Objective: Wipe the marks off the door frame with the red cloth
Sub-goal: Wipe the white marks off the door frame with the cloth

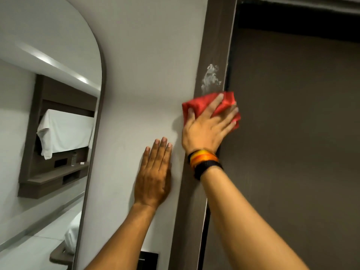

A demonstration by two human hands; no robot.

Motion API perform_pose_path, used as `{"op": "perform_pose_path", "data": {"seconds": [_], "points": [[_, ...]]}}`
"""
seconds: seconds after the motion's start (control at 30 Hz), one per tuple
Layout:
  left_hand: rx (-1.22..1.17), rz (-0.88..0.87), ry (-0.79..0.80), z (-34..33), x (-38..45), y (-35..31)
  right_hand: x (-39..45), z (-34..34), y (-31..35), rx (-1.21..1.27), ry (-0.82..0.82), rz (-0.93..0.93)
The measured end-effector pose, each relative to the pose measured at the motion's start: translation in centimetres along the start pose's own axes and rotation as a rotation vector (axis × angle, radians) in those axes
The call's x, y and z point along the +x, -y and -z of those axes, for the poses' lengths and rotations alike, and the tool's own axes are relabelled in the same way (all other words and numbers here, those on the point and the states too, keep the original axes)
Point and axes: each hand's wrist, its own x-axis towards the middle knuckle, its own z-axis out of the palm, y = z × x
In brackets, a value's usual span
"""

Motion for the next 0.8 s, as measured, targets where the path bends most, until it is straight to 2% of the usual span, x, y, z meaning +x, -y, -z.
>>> {"op": "perform_pose_path", "data": {"seconds": [0.1, 0.17, 0.33, 0.4, 0.67, 0.8], "points": [[0.002, 0.007, -0.005, -0.4, -0.3, 0.1, 6.5, 1.2, 3.2, 0.04, -0.052, 0.001], [0.008, 0.01, -0.001, -0.3, -0.1, 0.2, 7.3, 1.4, 3.6, 0.063, -0.065, 0.003], [0.003, 0.011, 0.018, 0.2, 0.0, 0.0, -0.8, -0.1, -0.2, 0.07, -0.054, 0.003], [-0.002, 0.014, 0.019, 0.2, -0.2, -0.2, -1.3, -0.3, -0.3, 0.062, -0.04, -0.02], [-0.036, 0.023, 0.05, 0.0, -0.3, 0.3, 11.5, 2.4, 5.5, 0.076, -0.066, -0.008], [-0.031, 0.023, 0.05, 0.3, -0.3, 0.1, 11.6, 2.9, 5.3, 0.103, -0.067, 0.009]]}}
